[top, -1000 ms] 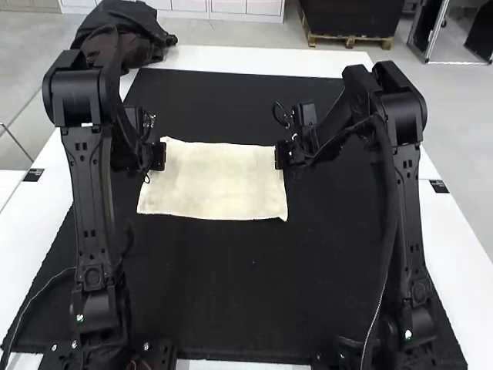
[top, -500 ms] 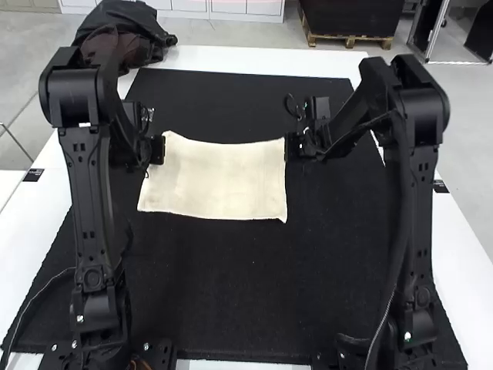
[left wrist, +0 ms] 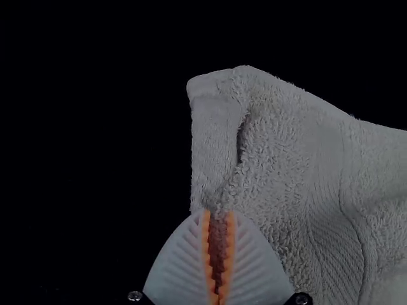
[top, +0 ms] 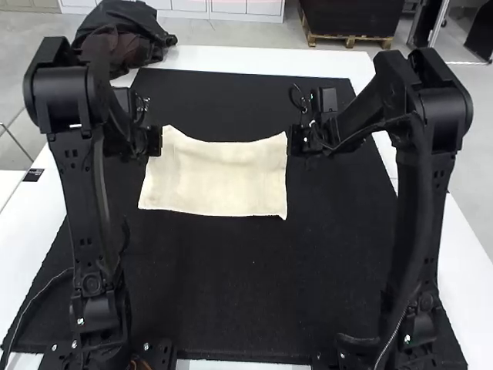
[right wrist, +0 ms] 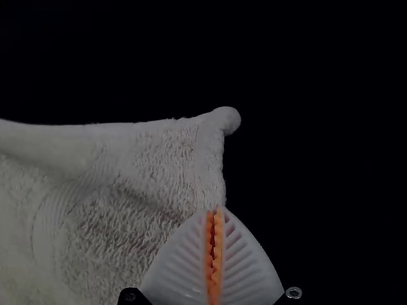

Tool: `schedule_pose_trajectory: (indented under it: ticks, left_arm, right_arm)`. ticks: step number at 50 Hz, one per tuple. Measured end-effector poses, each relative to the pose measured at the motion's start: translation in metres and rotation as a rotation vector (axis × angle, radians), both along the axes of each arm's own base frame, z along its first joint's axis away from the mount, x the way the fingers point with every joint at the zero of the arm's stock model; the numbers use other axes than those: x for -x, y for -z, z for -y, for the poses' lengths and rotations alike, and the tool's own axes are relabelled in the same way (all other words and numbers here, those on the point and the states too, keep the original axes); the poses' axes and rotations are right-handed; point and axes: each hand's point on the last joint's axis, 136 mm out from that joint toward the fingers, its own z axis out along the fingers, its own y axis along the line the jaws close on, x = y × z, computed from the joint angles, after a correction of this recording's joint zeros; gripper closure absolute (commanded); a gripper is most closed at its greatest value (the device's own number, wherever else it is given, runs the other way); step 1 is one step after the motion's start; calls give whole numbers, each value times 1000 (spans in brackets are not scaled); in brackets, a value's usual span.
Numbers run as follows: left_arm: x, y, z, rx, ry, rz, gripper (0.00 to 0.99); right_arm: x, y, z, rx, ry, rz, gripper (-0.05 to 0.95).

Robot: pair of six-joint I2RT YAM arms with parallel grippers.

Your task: Fold the towel.

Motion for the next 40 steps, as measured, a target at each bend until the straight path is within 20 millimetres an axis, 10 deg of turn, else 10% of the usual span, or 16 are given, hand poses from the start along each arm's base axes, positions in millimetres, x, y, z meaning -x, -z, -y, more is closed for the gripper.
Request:
schedule_pose_trajectory:
  ticks: [40]
  left_arm:
    - [68, -22, 6, -6, 13, -58, 970]
  right_arm:
    - [69, -26, -4, -103, -82, -125, 926]
